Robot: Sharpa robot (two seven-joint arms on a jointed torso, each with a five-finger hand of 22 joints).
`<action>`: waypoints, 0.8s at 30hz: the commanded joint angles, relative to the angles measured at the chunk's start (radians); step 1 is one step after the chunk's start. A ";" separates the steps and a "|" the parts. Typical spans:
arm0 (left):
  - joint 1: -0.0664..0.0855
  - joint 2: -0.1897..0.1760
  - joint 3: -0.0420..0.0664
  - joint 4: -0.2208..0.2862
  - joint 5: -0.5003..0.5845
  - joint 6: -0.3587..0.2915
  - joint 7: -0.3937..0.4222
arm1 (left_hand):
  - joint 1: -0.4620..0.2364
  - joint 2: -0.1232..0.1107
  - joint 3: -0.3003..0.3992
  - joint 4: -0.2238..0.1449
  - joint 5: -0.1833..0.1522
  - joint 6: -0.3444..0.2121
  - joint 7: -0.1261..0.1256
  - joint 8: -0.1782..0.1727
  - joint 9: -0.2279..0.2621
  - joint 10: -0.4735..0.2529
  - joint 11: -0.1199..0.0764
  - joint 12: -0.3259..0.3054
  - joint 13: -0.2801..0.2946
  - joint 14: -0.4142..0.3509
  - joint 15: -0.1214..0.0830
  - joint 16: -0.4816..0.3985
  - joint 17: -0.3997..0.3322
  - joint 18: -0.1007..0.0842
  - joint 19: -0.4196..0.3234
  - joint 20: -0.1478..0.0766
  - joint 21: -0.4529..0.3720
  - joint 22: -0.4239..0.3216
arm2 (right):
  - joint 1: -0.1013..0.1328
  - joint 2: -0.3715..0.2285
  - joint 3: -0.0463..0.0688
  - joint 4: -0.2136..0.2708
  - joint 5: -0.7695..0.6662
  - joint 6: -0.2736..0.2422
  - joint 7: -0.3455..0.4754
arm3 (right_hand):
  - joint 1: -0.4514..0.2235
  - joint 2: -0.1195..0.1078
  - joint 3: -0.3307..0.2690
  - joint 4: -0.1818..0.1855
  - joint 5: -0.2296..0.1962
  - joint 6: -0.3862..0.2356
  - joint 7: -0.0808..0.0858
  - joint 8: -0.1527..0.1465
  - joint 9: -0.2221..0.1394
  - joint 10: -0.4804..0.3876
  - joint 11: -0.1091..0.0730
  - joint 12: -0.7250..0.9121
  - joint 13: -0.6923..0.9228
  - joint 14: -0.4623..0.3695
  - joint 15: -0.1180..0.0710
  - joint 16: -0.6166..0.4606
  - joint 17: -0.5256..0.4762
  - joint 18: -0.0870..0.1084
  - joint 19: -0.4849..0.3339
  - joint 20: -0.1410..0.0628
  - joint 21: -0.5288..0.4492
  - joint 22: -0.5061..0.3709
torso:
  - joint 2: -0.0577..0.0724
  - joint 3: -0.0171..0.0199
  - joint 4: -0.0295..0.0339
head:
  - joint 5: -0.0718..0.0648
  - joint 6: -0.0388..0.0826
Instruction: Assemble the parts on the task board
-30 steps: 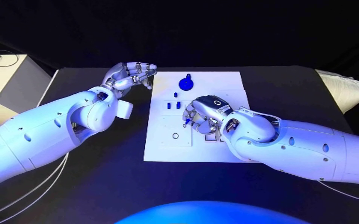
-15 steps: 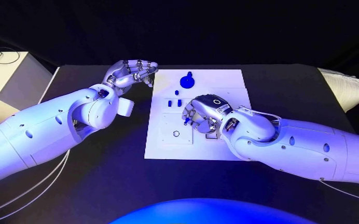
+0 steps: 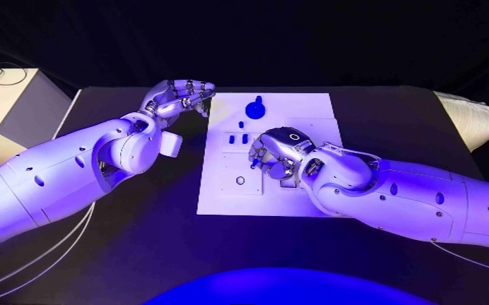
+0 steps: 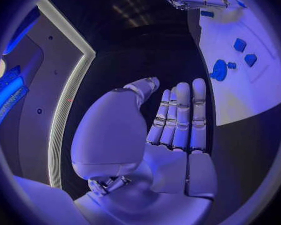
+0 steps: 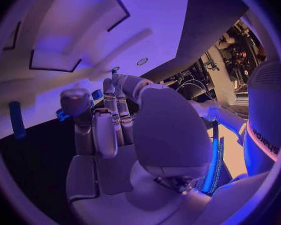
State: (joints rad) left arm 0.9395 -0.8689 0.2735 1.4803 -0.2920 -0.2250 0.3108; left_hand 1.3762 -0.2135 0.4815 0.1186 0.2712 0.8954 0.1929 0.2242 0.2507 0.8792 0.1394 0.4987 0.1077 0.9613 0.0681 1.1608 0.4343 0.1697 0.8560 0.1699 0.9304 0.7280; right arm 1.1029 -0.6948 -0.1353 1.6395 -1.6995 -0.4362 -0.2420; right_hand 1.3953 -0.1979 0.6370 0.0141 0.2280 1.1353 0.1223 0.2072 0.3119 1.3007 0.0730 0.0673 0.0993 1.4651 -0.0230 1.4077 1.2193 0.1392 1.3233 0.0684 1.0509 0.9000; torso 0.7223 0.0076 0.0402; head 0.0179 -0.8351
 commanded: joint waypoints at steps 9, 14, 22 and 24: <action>0.000 -0.001 0.001 0.003 0.006 0.005 0.005 | 0.012 0.002 -0.008 0.003 -0.002 0.006 0.001 0.006 0.001 -0.011 0.000 0.004 -0.002 0.002 0.002 -0.004 -0.002 0.014 0.008 -0.002 -0.005 -0.002 | -0.008 0.008 -0.004 -0.007 -0.015 0.038 0.001 | 0.003 0.012 0.005 -0.001 0.004 0.005 0.002 0.002 0.002 0.032 -0.022 0.002 0.001 0.044 -0.007 0.004 -0.001 -0.011 -0.002 0.000 -0.002 0.001 | 0.000 -0.0005 0.0005 | 0.001 -0.010; 0.000 -0.001 0.001 0.003 0.006 0.006 0.005 | 0.012 0.002 -0.008 0.003 -0.002 0.006 0.001 0.006 0.001 -0.011 0.000 0.004 -0.002 0.002 0.002 -0.004 -0.002 0.014 0.008 -0.002 -0.005 -0.002 | -0.009 0.008 -0.004 -0.005 -0.017 0.042 0.001 | 0.003 0.012 0.005 -0.001 0.004 0.005 0.002 0.002 0.002 0.032 -0.022 0.002 0.001 0.044 -0.007 0.004 -0.001 -0.011 -0.002 0.000 -0.002 0.001 | 0.000 -0.0005 -0.0009 | 0.002 -0.012; 0.000 -0.001 0.001 0.002 0.006 0.007 0.004 | 0.012 0.002 -0.009 0.003 -0.002 0.007 0.001 0.006 0.001 -0.012 0.000 0.004 -0.002 0.001 0.002 -0.004 -0.003 0.014 0.008 -0.002 -0.006 -0.003 | -0.010 0.009 -0.005 -0.004 -0.028 0.041 -0.007 | 0.003 0.012 0.005 -0.001 0.004 0.005 0.002 0.002 0.002 0.032 -0.022 0.002 0.001 0.044 -0.007 0.004 -0.001 -0.011 -0.002 0.000 -0.002 0.001 | -0.001 -0.0004 0.0005 | 0.000 -0.015; 0.000 -0.001 0.001 0.002 0.006 0.007 0.004 | 0.012 0.002 -0.009 0.003 -0.002 0.007 0.001 0.006 0.001 -0.012 0.000 0.004 -0.002 0.001 0.002 -0.004 -0.003 0.014 0.008 -0.002 -0.006 -0.003 | -0.010 0.010 -0.005 -0.004 -0.030 0.037 -0.008 | 0.003 0.012 0.005 -0.001 0.004 0.005 0.002 0.002 0.002 0.032 -0.022 0.002 0.001 0.044 -0.007 0.004 -0.001 -0.011 -0.002 0.000 -0.002 0.001 | -0.001 -0.0005 0.0007 | 0.000 -0.015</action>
State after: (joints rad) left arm 0.9393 -0.8710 0.2735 1.4804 -0.2916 -0.2249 0.3096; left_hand 1.3801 -0.2095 0.4772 0.1229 0.2712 0.8954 0.1929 0.2242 0.2506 0.8720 0.1394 0.4987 0.1069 0.9613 0.0681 1.1608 0.4329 0.1696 0.8560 0.1699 0.9304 0.7257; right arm 1.0962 -0.6859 -0.1381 1.6349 -1.7103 -0.4204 -0.2433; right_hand 1.3995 -0.1939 0.6363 0.0138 0.2257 1.1353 0.1243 0.2037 0.3126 1.3008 0.0729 0.0670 0.0994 1.4652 -0.0230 1.4077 1.2193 0.1392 1.3233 0.0684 1.0509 0.9000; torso 0.7218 0.0071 0.0401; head 0.0190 -0.8491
